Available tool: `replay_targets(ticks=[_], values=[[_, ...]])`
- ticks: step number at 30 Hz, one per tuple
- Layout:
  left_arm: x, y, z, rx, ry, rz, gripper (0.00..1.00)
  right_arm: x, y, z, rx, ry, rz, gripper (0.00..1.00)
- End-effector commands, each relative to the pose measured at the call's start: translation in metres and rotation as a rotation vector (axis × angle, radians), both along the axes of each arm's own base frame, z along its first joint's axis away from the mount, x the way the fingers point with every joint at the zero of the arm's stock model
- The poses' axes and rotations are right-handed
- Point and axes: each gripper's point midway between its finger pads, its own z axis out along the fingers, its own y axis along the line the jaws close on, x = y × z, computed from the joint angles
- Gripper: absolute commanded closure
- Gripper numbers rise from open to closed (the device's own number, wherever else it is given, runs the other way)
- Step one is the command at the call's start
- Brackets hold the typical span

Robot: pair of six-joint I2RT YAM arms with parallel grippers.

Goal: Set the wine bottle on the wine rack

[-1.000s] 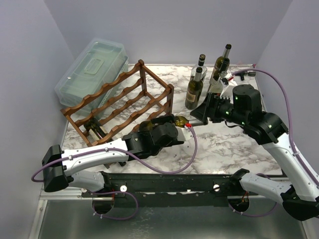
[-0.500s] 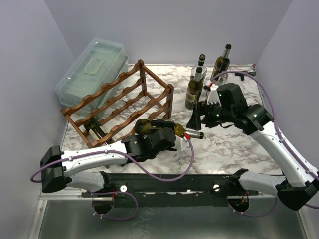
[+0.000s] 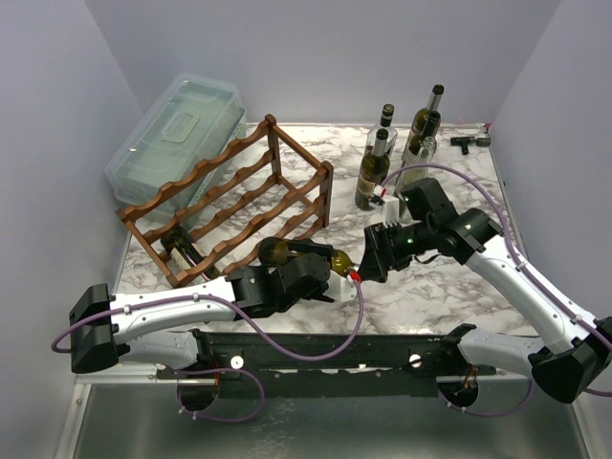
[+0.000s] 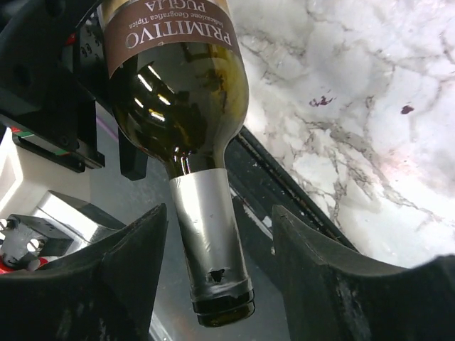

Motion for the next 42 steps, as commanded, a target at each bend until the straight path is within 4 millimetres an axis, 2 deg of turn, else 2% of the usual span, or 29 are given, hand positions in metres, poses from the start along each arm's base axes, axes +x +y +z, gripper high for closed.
replay_targets(ticks=[1,5,8,12,14,15,16,18,24,26,35,39,42], values=[[-0.005,-0.009,0.008,-0.044,-0.012,-0.029,1.0,-0.018,0.008,-0.009,0.036,0.085,0.084,0.33],[-0.013,-0.009,0.007,-0.049,-0.011,-0.051,1.0,-0.029,0.011,-0.016,0.041,0.12,0.126,0.24],[-0.016,-0.011,0.009,-0.058,-0.007,-0.066,1.0,-0.034,0.011,-0.019,0.05,0.132,0.138,0.29],[-0.019,-0.012,0.006,-0.052,-0.005,-0.073,1.0,-0.038,0.012,-0.025,0.057,0.158,0.152,0.58],[-0.02,-0.013,0.004,-0.046,-0.002,-0.074,1.0,-0.038,0.012,-0.028,0.056,0.164,0.152,0.8],[-0.021,-0.013,0.003,-0.046,-0.001,-0.076,1.0,-0.036,0.011,-0.029,0.044,0.156,0.144,0.97],[-0.021,-0.014,0.004,-0.046,-0.002,-0.077,1.0,-0.034,0.009,-0.032,0.023,0.148,0.128,0.99],[-0.022,-0.014,0.006,-0.059,0.002,-0.067,0.98,-0.029,0.004,-0.034,-0.003,0.12,0.095,0.99],[-0.029,-0.018,0.014,-0.149,0.047,-0.079,0.34,-0.019,-0.007,-0.031,-0.029,0.004,0.027,0.99],[-0.033,-0.021,0.017,-0.177,0.059,-0.094,0.03,-0.017,-0.007,-0.03,-0.018,-0.006,-0.006,1.0],[-0.045,-0.023,0.025,-0.239,0.092,-0.165,0.01,-0.009,-0.024,-0.047,-0.109,0.012,-0.155,0.99],[-0.05,-0.021,0.046,-0.326,0.088,-0.177,0.01,-0.009,-0.028,-0.05,-0.13,0.025,-0.196,1.0],[-0.057,-0.02,0.073,-0.441,0.087,-0.208,0.01,-0.009,-0.031,-0.051,-0.128,0.018,-0.221,1.0]])
